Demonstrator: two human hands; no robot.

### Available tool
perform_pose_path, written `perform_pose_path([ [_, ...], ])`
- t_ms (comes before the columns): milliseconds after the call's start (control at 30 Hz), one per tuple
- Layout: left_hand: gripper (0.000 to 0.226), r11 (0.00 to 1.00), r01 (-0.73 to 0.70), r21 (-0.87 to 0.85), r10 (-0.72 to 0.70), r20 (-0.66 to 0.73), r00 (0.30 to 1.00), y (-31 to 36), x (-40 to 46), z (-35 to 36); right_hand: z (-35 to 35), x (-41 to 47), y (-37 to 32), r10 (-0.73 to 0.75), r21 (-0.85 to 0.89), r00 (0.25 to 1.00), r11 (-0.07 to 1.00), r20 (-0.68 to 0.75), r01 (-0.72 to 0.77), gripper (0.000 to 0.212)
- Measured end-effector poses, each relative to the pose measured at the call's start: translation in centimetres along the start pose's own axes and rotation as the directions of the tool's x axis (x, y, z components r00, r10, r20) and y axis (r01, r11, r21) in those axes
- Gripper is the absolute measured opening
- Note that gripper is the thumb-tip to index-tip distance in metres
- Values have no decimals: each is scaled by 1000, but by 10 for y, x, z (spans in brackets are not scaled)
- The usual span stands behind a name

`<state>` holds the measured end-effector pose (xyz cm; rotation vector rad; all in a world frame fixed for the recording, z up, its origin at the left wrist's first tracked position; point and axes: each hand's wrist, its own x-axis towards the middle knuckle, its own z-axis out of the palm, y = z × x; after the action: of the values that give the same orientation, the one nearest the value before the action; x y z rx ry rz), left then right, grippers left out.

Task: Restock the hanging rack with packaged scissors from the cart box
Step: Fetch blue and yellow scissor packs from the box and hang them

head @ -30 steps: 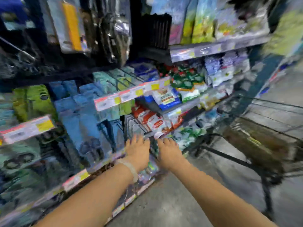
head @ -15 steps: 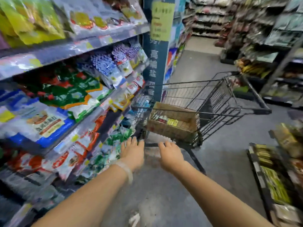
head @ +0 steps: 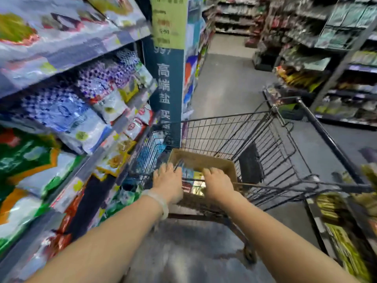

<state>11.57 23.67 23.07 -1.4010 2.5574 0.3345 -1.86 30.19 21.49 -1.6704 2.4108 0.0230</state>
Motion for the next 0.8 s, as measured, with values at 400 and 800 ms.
perform_pose_path([
  [400, 67, 997, 47, -57, -34, 204, 978, 11, 198, 28, 68, 195, 94, 82, 108, 938, 986, 336, -125, 51],
  [800, 63, 984, 127, -122, -54, 478, 876, 24, 336, 152, 241, 311, 142, 135, 214, 672, 886, 728, -410, 45],
])
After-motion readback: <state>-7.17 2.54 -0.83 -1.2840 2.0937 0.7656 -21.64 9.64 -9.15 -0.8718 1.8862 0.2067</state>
